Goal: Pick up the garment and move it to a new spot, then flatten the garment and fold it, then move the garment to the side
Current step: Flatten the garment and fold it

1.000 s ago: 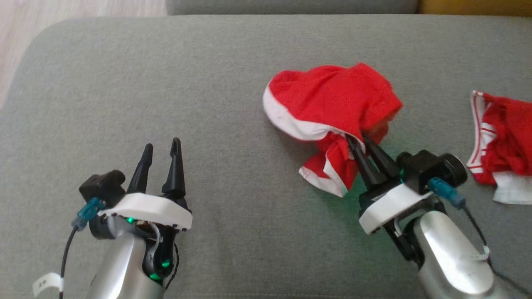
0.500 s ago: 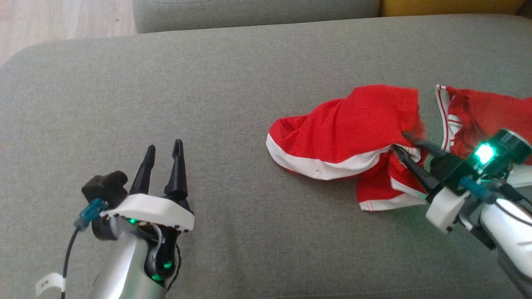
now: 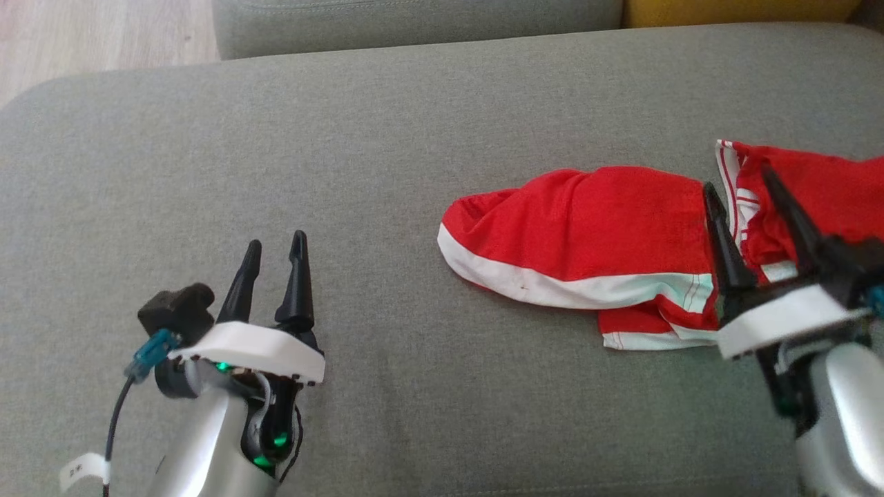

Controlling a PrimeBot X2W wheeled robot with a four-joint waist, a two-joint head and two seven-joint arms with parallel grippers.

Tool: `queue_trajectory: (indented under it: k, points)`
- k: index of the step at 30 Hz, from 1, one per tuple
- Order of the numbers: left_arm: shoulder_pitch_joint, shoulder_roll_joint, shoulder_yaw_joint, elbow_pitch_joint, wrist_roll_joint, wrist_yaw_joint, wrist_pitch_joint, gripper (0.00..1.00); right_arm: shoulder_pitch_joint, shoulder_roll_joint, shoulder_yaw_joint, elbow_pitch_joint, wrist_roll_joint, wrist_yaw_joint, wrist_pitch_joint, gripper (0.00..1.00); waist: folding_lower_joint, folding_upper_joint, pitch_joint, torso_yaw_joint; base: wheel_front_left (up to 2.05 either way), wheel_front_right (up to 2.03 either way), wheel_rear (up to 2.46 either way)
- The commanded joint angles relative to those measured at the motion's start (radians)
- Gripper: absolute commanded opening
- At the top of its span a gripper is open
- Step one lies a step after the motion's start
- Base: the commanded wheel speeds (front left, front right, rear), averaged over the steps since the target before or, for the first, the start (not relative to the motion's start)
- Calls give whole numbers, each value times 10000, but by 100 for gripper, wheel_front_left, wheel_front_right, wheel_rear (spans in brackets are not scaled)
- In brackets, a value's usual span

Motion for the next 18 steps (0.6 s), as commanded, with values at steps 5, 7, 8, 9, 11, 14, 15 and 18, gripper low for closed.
queue_trajectory:
  k: [5, 7, 8, 9, 11, 14, 15, 18]
  points:
    - [-333, 86, 314, -464, -85, -162, -124, 100, 998, 1739, -1001, -1226, 65, -9, -268, 100, 0, 0, 83, -149, 0, 0, 0]
    - [-368, 85, 234, -416, -100, -241, -124, 100, 1170, 1977, -1074, -1315, -34, -9, -272, 100, 0, 0, 145, -215, 0, 0, 0]
    - [-395, 85, 160, -379, -85, -284, -124, 100, 1207, 2049, -1088, -1338, -90, -9, -271, 100, 0, 0, 169, -246, 0, 0, 0]
    - [-430, 85, 74, -341, -58, -335, -124, 100, 1219, 2114, -1104, -1358, -115, -9, -267, 100, 0, 0, 196, -284, 0, 0, 0]
    - [-485, 85, -4, -285, -25, -400, -124, 100, 1209, 2173, -1138, -1384, -105, -9, -262, 100, 0, 0, 228, -324, 0, 0, 0]
    - [-746, 85, -338, -24, 138, -600, -124, 100, 1108, 2295, -1259, -1471, -54, -9, -180, 100, 0, 0, 333, -449, 0, 0, 0]
    - [-875, 85, -499, 153, 208, -706, -124, 100, 1070, 2322, -1283, -1498, -56, -9, -149, 100, 0, 0, 377, -498, 0, 0, 0]
    - [-1426, 142, -1194, 811, 485, -1032, 80, 100, 989, 2382, -1384, -1555, -92, -9, -108, 100, 0, 0, 556, -635, 0, 0, 0]
